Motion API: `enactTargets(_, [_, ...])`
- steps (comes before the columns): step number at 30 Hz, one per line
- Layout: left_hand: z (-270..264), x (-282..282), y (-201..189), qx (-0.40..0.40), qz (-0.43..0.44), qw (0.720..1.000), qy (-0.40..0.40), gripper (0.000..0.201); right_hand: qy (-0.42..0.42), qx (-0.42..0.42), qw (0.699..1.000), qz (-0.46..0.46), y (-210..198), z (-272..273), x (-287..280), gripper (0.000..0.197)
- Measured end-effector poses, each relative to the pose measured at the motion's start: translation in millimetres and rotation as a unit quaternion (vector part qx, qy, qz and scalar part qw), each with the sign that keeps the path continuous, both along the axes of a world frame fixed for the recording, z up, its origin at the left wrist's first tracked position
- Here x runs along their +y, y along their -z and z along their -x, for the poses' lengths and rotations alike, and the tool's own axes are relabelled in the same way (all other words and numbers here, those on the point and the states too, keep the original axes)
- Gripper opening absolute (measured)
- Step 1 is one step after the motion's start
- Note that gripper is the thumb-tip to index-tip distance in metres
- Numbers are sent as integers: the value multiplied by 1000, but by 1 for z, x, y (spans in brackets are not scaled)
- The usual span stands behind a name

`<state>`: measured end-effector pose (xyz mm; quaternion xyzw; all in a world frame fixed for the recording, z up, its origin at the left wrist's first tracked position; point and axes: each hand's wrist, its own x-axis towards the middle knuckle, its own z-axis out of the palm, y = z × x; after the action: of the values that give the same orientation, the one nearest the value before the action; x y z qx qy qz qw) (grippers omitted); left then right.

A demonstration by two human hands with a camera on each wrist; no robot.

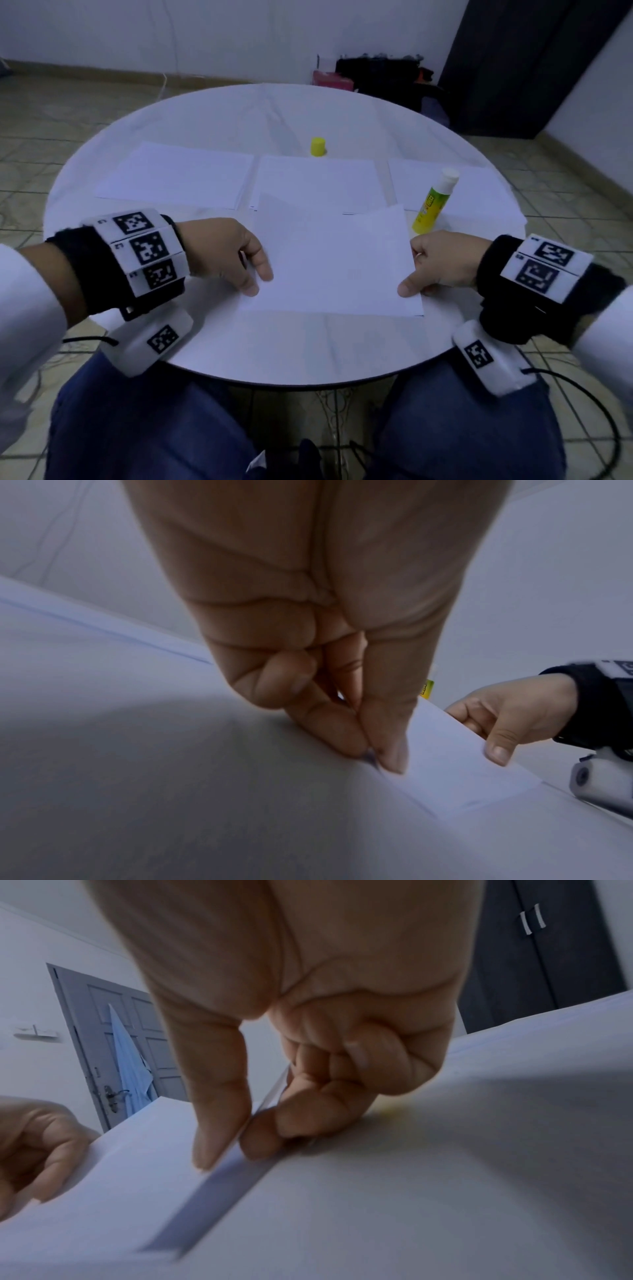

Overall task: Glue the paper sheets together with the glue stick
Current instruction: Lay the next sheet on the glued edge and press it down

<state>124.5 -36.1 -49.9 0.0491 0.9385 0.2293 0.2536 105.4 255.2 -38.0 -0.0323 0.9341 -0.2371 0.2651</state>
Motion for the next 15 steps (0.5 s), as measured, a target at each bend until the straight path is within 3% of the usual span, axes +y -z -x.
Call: enactTargets(15, [0,1,1,-6,-12,1000,-5,22,-2,14,1000,-8,-3,-6,-3,34])
